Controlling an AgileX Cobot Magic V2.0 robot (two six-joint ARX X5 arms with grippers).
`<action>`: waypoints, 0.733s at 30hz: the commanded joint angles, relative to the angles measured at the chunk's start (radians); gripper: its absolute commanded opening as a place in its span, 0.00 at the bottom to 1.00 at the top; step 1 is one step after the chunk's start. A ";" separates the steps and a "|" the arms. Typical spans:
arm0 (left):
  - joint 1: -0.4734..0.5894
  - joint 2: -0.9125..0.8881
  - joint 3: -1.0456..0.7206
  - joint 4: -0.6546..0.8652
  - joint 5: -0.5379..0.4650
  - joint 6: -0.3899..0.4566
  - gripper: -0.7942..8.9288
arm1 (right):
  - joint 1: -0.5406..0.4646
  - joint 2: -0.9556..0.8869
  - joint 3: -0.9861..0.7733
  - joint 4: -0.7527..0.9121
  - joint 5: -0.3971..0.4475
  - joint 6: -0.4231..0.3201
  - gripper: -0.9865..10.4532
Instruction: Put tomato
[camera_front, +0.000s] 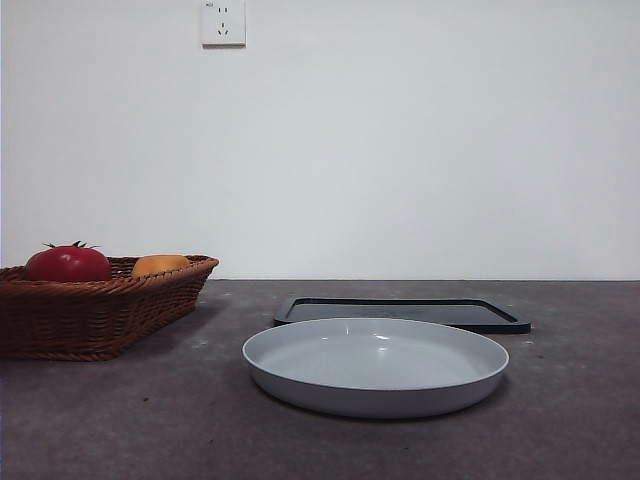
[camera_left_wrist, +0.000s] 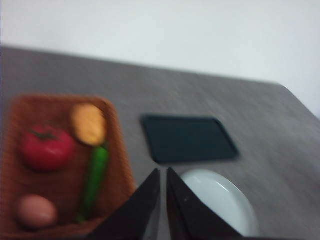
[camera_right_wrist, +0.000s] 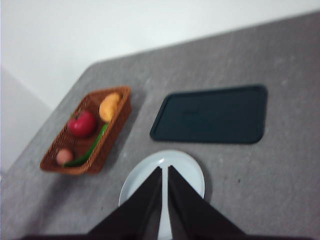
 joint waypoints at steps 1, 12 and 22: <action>-0.003 0.036 0.026 -0.027 0.086 -0.001 0.10 | 0.018 0.032 0.029 -0.013 -0.028 -0.049 0.09; -0.118 0.158 0.026 -0.101 0.156 0.003 0.10 | 0.199 0.140 0.031 -0.106 -0.005 -0.032 0.09; -0.265 0.280 0.026 -0.109 0.155 0.004 0.10 | 0.480 0.259 0.031 -0.106 0.232 0.028 0.09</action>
